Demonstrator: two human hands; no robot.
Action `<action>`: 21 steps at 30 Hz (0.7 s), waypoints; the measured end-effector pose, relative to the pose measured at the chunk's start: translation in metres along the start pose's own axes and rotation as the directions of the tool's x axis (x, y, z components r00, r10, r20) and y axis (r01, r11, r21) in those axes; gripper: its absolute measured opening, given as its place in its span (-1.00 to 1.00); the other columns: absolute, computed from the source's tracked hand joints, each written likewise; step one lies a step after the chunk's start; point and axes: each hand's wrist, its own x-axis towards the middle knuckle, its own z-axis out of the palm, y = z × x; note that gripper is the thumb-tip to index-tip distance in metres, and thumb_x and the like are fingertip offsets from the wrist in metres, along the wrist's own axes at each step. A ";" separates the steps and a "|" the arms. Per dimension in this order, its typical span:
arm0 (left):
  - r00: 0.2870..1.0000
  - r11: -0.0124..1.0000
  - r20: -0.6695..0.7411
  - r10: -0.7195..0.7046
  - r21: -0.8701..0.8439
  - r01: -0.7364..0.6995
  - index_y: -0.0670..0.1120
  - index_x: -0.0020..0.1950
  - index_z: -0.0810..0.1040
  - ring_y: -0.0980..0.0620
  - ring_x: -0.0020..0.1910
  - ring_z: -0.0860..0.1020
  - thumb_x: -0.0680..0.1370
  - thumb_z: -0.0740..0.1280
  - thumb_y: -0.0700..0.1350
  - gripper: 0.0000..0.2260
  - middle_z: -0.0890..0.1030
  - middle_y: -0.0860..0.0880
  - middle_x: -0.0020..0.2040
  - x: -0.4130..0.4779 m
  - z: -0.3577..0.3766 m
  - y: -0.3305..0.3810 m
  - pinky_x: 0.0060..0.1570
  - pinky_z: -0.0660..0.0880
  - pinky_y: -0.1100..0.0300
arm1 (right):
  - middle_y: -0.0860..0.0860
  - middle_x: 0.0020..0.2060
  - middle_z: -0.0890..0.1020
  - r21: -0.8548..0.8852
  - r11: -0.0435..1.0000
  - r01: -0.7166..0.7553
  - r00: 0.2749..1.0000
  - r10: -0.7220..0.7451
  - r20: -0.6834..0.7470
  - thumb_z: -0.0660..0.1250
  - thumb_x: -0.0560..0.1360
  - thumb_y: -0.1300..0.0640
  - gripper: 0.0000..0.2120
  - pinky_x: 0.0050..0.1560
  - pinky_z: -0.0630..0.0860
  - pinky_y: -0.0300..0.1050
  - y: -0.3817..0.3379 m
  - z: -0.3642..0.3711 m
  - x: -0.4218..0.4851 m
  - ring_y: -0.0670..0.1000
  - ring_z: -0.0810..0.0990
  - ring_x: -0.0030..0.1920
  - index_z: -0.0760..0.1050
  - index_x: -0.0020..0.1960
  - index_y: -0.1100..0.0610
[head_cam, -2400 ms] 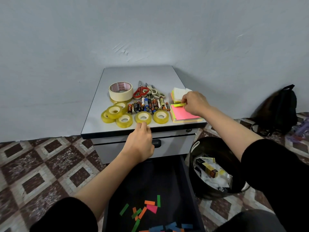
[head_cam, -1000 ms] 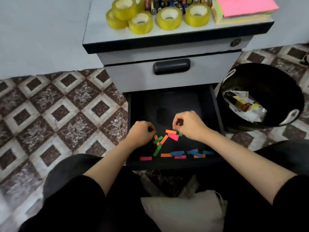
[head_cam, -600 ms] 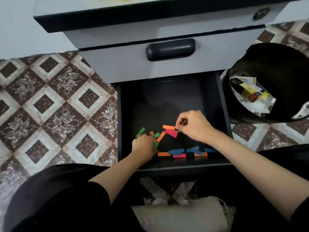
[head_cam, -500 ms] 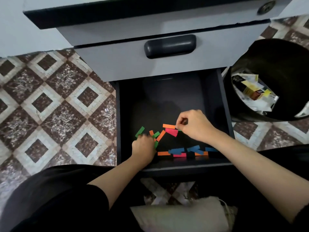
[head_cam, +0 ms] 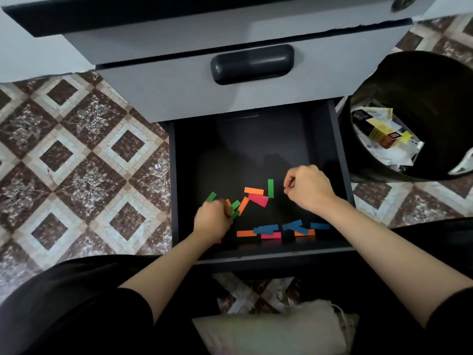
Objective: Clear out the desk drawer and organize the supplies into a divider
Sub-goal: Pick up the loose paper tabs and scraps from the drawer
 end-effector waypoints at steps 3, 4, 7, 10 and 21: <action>0.995 0.956 -0.075 -0.060 -0.292 0.036 -0.09 -0.15 0.55 0.05 -0.16 0.61 0.42 0.44 -0.27 -0.88 0.60 0.01 -0.28 0.012 -0.010 -0.003 -0.15 0.50 0.27 | 0.08 -0.07 0.64 -0.046 0.998 -0.043 0.999 0.043 -0.007 0.36 0.48 0.14 -0.91 -0.02 0.57 -0.03 -0.002 0.010 0.002 0.09 0.60 -0.03 0.59 -0.03 0.12; 0.994 0.939 -0.081 -0.069 -0.343 0.038 -0.09 -0.14 0.56 0.09 -0.20 0.60 0.41 0.45 -0.27 -0.86 0.58 0.04 -0.32 0.013 -0.012 -0.003 -0.16 0.49 0.29 | 0.09 -0.07 0.64 -0.035 0.997 -0.064 0.998 0.064 -0.018 0.35 0.50 0.12 -0.87 -0.03 0.57 -0.03 -0.006 0.013 0.004 0.10 0.60 -0.03 0.60 0.00 0.14; 0.995 0.936 -0.087 -0.041 -0.352 0.008 -0.07 -0.08 0.58 0.21 -0.29 0.53 0.41 0.46 -0.25 -0.84 0.56 0.09 -0.36 0.014 -0.009 0.000 -0.21 0.47 0.33 | 0.11 -0.05 0.64 0.035 0.988 -0.149 0.987 0.151 -0.056 0.32 0.52 0.04 -0.78 -0.07 0.54 -0.07 -0.018 0.022 0.013 0.12 0.61 0.00 0.60 0.04 0.17; 0.994 0.977 -0.106 -0.010 -0.215 -0.013 -0.06 0.05 0.61 0.06 -0.15 0.59 0.43 0.42 -0.22 -0.79 0.64 0.00 -0.21 0.012 -0.002 0.003 -0.13 0.53 0.18 | 0.12 -0.01 0.62 0.013 0.975 -0.220 0.975 0.221 -0.015 0.35 0.51 0.04 -0.76 -0.15 0.45 -0.11 -0.027 0.032 0.019 0.13 0.60 0.03 0.55 0.04 0.20; 0.990 0.998 -0.136 0.025 0.053 -0.018 -0.05 0.12 0.58 -0.02 -0.03 0.60 0.49 0.34 -0.19 -0.79 0.65 -0.03 -0.02 0.004 0.010 0.008 -0.13 0.52 0.14 | 0.14 0.05 0.59 0.096 0.948 -0.303 0.951 0.307 -0.041 0.28 0.53 0.24 -0.82 -0.19 0.37 -0.15 -0.031 0.052 0.015 0.13 0.58 0.08 0.52 0.12 0.25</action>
